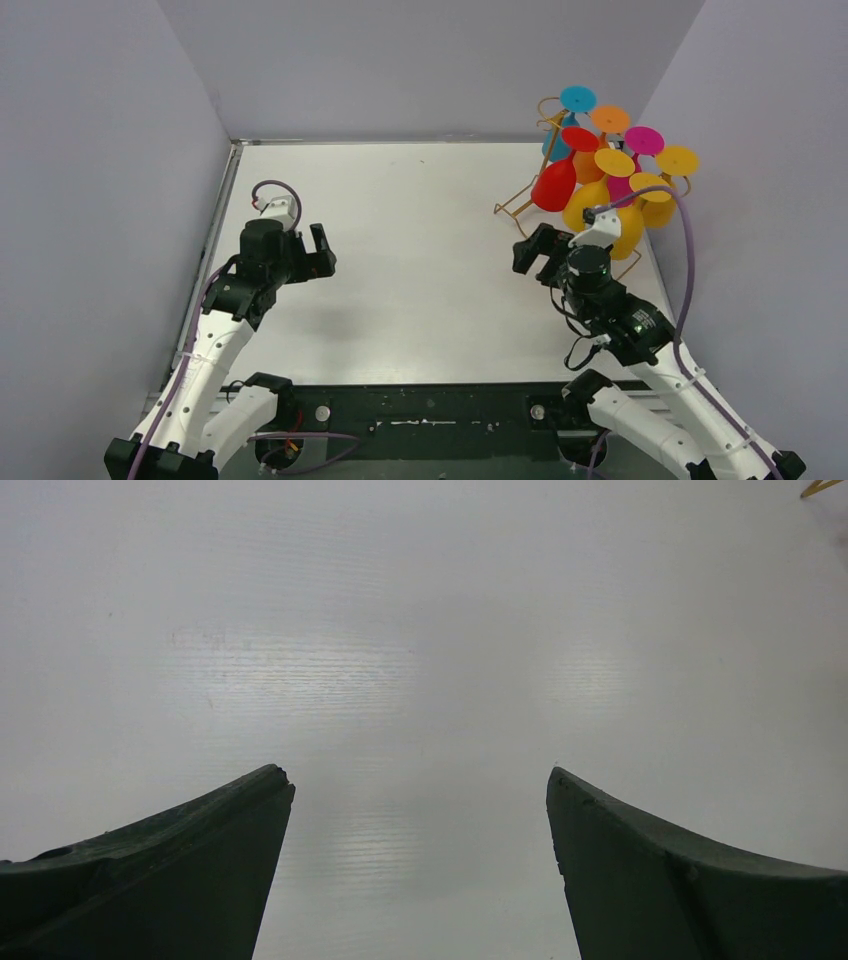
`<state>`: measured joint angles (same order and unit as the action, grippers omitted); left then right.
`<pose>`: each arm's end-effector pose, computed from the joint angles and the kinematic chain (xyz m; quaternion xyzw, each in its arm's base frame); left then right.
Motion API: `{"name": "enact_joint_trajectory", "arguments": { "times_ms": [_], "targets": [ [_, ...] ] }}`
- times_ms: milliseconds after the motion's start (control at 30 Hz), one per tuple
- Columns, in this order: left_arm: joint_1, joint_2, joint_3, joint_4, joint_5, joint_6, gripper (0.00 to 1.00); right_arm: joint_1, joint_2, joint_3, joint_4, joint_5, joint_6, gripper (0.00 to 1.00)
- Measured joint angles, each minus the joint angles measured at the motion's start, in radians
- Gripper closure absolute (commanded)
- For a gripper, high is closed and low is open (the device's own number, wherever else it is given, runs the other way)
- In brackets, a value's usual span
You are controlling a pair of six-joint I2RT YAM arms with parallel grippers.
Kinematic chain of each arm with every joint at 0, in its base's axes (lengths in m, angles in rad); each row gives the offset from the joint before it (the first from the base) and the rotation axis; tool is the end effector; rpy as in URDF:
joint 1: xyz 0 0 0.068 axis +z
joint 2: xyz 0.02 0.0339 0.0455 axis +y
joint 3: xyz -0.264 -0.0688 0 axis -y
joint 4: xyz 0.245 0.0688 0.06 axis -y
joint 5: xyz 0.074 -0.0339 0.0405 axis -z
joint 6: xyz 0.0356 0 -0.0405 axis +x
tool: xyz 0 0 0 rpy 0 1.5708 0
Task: Take the wine glass off the wine glass rack
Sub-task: Pick up the wine glass from the wine rack.
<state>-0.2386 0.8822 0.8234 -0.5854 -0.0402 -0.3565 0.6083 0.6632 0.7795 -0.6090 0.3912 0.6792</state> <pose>0.1830 -0.0430 0.2970 -0.0617 0.8923 -0.1138 0.4324 0.1247 0.0703 0.3135 0.1295 0.8378 0.1688 0.5029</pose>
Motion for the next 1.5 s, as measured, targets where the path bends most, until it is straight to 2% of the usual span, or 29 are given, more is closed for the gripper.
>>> {"name": "enact_joint_trajectory", "arguments": {
  "times_ms": [100, 200, 267, 333, 467, 600, 700, 933, 1100, 1233, 1500],
  "targets": [
    [0.0, 0.0, 0.0, 0.0, 0.0, 0.0, 0.03, 0.0, 0.084, 0.174, -0.016, -0.1, -0.046, 0.08],
    [0.0, 0.0, 0.0, 0.0, 0.0, 0.0, 0.03, 0.0, 0.171, 0.36, -0.066, -0.137, -0.072, 0.14],
    [0.0, 0.0, 0.0, 0.0, 0.0, -0.002, 0.03, 0.0, 0.228, 0.497, -0.108, -0.138, -0.092, 0.16],
    [0.0, 0.0, 0.0, 0.0, 0.0, -0.003, 0.03, 0.0, 0.282, 0.629, -0.163, -0.119, -0.111, 0.23],
    [0.0, 0.0, 0.0, 0.0, 0.001, -0.005, 0.03, 0.0, 0.386, 0.836, -0.266, -0.017, -0.125, 0.29],
    [0.0, 0.0, 0.0, -0.001, 0.0, -0.006, 0.03, 0.0, 0.423, 0.879, -0.364, 0.088, -0.111, 0.42],
    [0.0, -0.001, 0.0, -0.001, 0.0, -0.007, 0.03, -0.004, 0.42, 0.863, -0.408, 0.15, -0.092, 0.37],
    [0.0, 0.003, 0.0, 0.005, 0.01, -0.024, 0.03, -0.031, 0.418, 0.863, -0.468, 0.272, -0.053, 0.38],
    [0.0, 0.005, -0.011, 0.011, 0.021, -0.034, 0.03, -0.089, 0.441, 0.916, -0.48, 0.3, -0.057, 0.36],
    [0.0, 0.005, -0.023, 0.011, 0.027, -0.037, 0.03, -0.213, 0.495, 1.002, -0.479, 0.235, -0.116, 0.35],
    [0.0, 0.005, -0.023, 0.013, 0.049, -0.043, 0.03, -0.74, 0.612, 1.034, -0.431, -0.173, -0.262, 0.34]
  ]
}}
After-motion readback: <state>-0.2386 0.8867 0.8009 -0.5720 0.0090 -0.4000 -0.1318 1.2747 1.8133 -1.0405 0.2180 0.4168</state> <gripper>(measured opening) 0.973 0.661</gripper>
